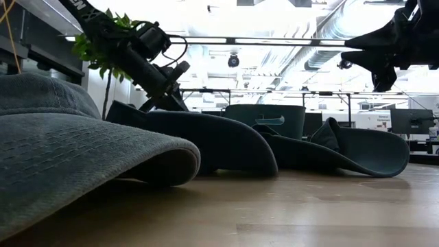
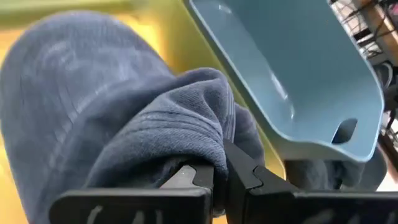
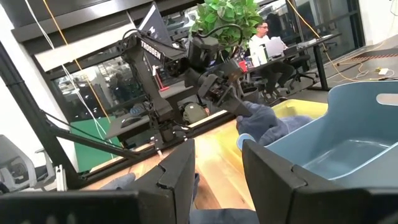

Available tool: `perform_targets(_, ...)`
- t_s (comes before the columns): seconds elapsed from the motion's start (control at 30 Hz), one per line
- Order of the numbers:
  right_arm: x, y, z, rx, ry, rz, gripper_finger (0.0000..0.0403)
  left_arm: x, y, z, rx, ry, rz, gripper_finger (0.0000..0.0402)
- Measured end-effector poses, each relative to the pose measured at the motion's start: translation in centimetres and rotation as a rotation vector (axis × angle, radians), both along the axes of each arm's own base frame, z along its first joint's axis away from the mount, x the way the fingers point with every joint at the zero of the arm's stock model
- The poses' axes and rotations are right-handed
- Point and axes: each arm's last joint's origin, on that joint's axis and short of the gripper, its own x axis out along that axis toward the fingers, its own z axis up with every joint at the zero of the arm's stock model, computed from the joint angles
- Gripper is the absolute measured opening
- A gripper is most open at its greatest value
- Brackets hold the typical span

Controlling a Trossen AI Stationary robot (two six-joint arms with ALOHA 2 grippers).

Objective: Pick & Place hat
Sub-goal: Put the left dark blue cap into the yellow bin

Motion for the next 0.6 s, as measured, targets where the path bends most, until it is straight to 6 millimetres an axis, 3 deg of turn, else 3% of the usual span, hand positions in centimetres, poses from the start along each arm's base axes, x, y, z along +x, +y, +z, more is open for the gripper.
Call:
perform_targets(0.27,0.0,0.0,0.0,0.000,0.001,0.000,0.0128,0.4,-1.6,-0.5,-0.020,0.062,-0.012,0.0005)
perform_targets(0.6,0.0,0.0,0.0,0.000,0.000,0.000,0.0128,0.0,-1.6,-1.0,-0.035,0.130,0.023,0.0005)
